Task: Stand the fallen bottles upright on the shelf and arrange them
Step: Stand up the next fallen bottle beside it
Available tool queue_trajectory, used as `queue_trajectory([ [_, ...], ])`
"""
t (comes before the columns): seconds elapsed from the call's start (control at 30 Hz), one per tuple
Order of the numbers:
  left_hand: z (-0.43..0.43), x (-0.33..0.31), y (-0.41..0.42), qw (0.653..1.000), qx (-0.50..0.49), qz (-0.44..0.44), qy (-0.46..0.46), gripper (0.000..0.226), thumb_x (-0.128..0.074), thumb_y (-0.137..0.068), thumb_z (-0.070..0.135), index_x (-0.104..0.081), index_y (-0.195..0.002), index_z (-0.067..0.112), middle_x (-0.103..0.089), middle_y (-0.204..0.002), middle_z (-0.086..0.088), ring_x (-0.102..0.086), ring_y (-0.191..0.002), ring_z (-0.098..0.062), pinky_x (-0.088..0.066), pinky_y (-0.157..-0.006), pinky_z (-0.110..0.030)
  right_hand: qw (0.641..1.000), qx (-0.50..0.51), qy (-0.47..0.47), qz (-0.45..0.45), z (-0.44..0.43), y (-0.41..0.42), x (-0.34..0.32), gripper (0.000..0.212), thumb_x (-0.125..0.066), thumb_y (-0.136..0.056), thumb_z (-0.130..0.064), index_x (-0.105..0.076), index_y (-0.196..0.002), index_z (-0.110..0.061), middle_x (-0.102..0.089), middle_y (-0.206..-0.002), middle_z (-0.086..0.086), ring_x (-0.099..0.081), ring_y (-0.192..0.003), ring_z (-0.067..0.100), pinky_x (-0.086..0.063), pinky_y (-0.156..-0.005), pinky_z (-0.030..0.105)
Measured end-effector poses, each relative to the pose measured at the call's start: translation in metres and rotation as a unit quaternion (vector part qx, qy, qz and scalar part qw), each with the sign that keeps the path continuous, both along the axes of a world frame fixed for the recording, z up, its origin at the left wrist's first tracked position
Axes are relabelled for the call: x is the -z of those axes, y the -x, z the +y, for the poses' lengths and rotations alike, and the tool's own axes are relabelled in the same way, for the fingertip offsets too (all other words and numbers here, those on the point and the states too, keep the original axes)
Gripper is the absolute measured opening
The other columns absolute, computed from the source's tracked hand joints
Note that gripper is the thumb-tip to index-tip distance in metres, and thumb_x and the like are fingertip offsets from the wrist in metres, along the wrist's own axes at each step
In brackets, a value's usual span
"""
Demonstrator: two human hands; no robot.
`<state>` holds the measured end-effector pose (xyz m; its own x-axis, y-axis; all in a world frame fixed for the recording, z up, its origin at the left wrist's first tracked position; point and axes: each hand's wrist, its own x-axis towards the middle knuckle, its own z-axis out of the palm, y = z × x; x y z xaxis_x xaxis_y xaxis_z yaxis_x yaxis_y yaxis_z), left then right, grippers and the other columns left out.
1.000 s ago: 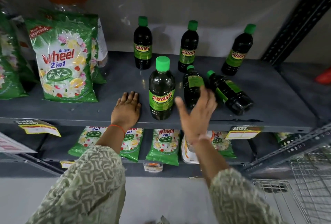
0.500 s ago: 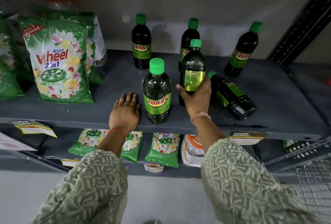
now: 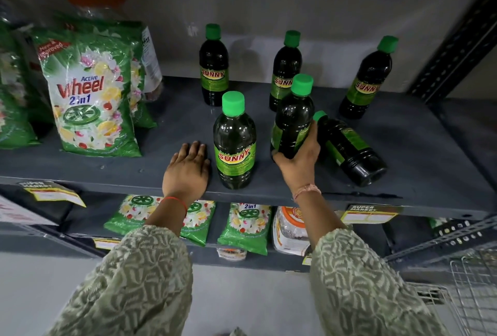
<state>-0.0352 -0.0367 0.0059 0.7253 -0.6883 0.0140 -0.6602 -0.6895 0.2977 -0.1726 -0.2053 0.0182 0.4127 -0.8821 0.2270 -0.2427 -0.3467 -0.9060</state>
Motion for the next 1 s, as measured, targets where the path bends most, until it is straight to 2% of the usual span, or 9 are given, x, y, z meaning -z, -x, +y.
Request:
queue_trajectory([
  [0.07,0.000,0.000,0.000,1.000,-0.001,-0.003,0.001,0.050,-0.027,-0.097,0.028,-0.023,-0.144,0.013,-0.022,-0.156,-0.005,-0.015,-0.145,-0.024,-0.013,-0.118,-0.036,0.998,0.023,0.025,0.044,0.003,-0.002,0.000,0.117,-0.084,-0.054,-0.040,-0.016,-0.144,-0.006,-0.032,-0.143,0.021,-0.027,-0.133,0.035,-0.022,-0.114,0.048],
  [0.17,-0.001,0.000,0.000,1.000,-0.001,-0.004,-0.002,0.050,-0.027,-0.097,0.028,-0.024,-0.144,0.013,-0.023,-0.156,-0.005,-0.015,-0.145,-0.024,-0.013,-0.118,-0.035,0.999,0.015,0.033,0.022,0.002,-0.003,-0.003,0.101,-0.085,-0.056,-0.023,-0.028,-0.137,-0.006,-0.044,-0.128,0.017,-0.043,-0.120,0.032,-0.037,-0.105,0.039],
  [0.27,0.000,0.000,0.000,1.000,-0.001,-0.005,-0.001,0.050,-0.027,-0.097,0.029,-0.024,-0.144,0.013,-0.023,-0.156,-0.005,-0.016,-0.145,-0.024,-0.014,-0.118,-0.035,0.995,-0.038,-0.086,-0.011,-0.005,0.005,-0.006,0.079,-0.071,-0.064,0.000,-0.032,-0.132,-0.010,-0.055,-0.109,0.006,-0.056,-0.102,0.025,-0.045,-0.085,0.025],
  [0.37,0.000,0.001,0.000,1.000,-0.001,-0.002,-0.002,0.050,-0.027,-0.097,0.029,-0.023,-0.144,0.013,-0.023,-0.156,-0.005,-0.015,-0.145,-0.024,-0.013,-0.118,-0.035,0.993,-0.054,-0.100,-0.027,-0.008,0.011,-0.003,0.096,-0.077,-0.056,-0.018,-0.027,-0.137,-0.012,-0.050,-0.129,0.010,-0.046,-0.123,0.028,-0.037,-0.107,0.044],
  [0.47,0.000,0.001,-0.001,1.000,-0.002,0.000,0.000,0.050,-0.027,-0.097,0.029,-0.023,-0.144,0.014,-0.022,-0.156,-0.004,-0.015,-0.145,-0.024,-0.013,-0.118,-0.036,0.999,-0.025,-0.028,0.025,-0.001,0.010,-0.002,0.112,-0.089,-0.048,-0.034,-0.026,-0.137,-0.008,-0.037,-0.139,0.013,-0.031,-0.132,0.026,-0.026,-0.112,0.040],
  [0.63,0.000,0.002,-0.001,1.000,-0.001,0.000,0.002,0.050,-0.027,-0.097,0.029,-0.024,-0.144,0.014,-0.023,-0.156,-0.004,-0.015,-0.145,-0.024,-0.014,-0.119,-0.036,0.994,-0.050,-0.095,-0.016,-0.008,0.017,-0.005,0.063,-0.079,-0.064,-0.003,-0.034,-0.105,-0.014,-0.055,-0.107,0.009,-0.056,-0.105,0.026,-0.045,-0.092,0.033],
  [0.8,0.000,0.003,-0.002,1.000,0.001,-0.007,-0.004,0.053,-0.020,-0.095,0.034,-0.026,-0.143,0.013,-0.025,-0.155,-0.005,-0.017,-0.144,-0.025,-0.015,-0.118,-0.037,0.987,-0.108,-0.118,0.011,-0.033,0.032,0.002,0.048,-0.053,-0.085,0.007,-0.039,-0.130,-0.003,-0.052,-0.128,0.013,-0.046,-0.121,0.021,-0.034,-0.110,0.040],
  [0.87,0.001,0.003,-0.002,1.000,0.001,-0.009,-0.003,0.060,-0.015,-0.089,0.038,-0.027,-0.143,0.013,-0.026,-0.155,-0.005,-0.018,-0.144,-0.026,-0.016,-0.118,-0.038,0.991,-0.095,-0.098,-0.005,-0.030,0.031,0.000,0.043,-0.054,-0.088,-0.004,-0.043,-0.130,-0.003,-0.052,-0.128,0.011,-0.046,-0.120,0.020,-0.036,-0.106,0.025],
  [1.0,0.001,0.004,-0.003,1.000,0.000,-0.010,-0.005,0.051,-0.023,-0.096,0.033,-0.025,-0.143,0.013,-0.025,-0.155,-0.005,-0.017,-0.144,-0.025,-0.015,-0.118,-0.037,0.992,-0.108,-0.062,0.002,-0.017,0.015,-0.005,0.073,-0.083,-0.061,-0.014,-0.045,-0.123,-0.008,-0.057,-0.117,0.008,-0.053,-0.110,0.017,-0.041,-0.094,0.024],
])
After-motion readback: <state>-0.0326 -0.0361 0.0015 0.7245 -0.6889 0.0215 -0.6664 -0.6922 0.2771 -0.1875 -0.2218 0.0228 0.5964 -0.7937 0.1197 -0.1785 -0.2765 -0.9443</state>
